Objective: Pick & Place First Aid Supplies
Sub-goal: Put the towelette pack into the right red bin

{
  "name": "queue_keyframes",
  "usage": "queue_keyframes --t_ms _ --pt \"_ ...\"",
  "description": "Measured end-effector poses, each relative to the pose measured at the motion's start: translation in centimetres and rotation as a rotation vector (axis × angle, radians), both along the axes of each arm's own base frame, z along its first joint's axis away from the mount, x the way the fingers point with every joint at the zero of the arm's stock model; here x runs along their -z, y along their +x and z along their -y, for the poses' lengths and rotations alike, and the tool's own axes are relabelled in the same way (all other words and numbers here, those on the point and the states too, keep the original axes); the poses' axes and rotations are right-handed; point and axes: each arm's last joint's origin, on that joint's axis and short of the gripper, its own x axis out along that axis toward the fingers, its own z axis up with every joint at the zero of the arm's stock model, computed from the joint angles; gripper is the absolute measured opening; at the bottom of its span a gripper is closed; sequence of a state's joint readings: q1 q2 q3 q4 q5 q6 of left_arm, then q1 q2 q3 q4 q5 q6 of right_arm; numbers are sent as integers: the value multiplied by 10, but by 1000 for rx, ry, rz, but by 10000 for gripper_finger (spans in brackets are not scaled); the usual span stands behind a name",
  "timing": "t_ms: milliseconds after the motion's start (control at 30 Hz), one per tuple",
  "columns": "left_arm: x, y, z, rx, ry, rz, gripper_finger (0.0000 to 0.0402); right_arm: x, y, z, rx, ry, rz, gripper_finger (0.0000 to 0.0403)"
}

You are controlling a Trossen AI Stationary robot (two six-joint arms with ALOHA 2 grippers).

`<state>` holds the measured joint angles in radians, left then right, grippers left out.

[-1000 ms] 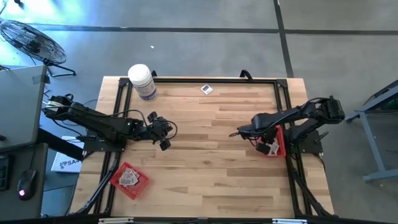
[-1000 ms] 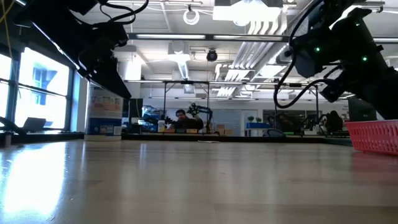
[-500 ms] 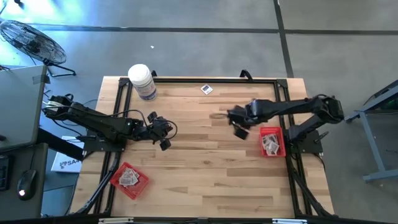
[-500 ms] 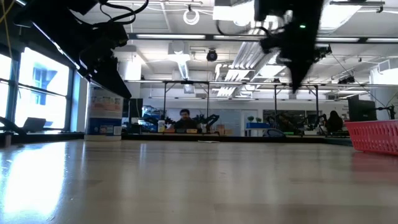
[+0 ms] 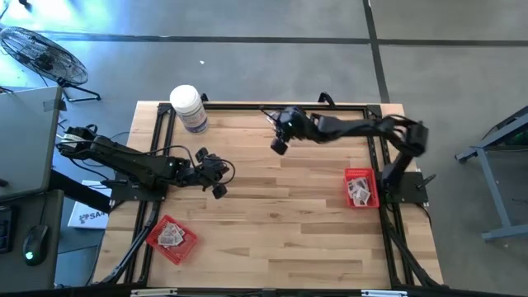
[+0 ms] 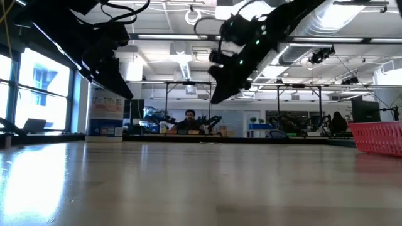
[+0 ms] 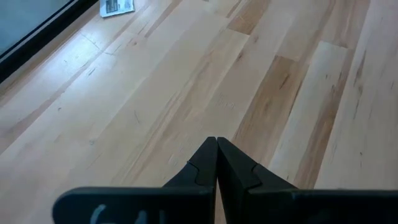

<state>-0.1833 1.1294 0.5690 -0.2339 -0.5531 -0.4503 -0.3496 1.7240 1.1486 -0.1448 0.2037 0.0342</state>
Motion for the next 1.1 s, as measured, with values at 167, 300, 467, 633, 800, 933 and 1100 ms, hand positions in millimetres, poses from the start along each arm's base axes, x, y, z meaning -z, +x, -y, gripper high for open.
queue_keyframes --t_ms 167,300,467,633,800,933,1100 --pt "0 0 0 -2 2 0 1 24 10 58 58 42 -41 76" --pt "0 0 -1 -20 20 4 1 39 15 102 29 154 4 76" --pt "-1 0 -1 -32 45 2 1 67 26 133 -10 253 19 76" --pt "0 0 -1 -14 45 -6 1 85 30 137 -31 338 -82 76" --pt "0 0 -1 -12 46 -7 1 83 23 127 -25 368 -247 76" --pt "0 0 -1 -10 44 -7 1 84 19 117 -22 353 -391 76" --pt "0 0 0 10 24 -10 1 86 17 95 -34 388 -541 76"
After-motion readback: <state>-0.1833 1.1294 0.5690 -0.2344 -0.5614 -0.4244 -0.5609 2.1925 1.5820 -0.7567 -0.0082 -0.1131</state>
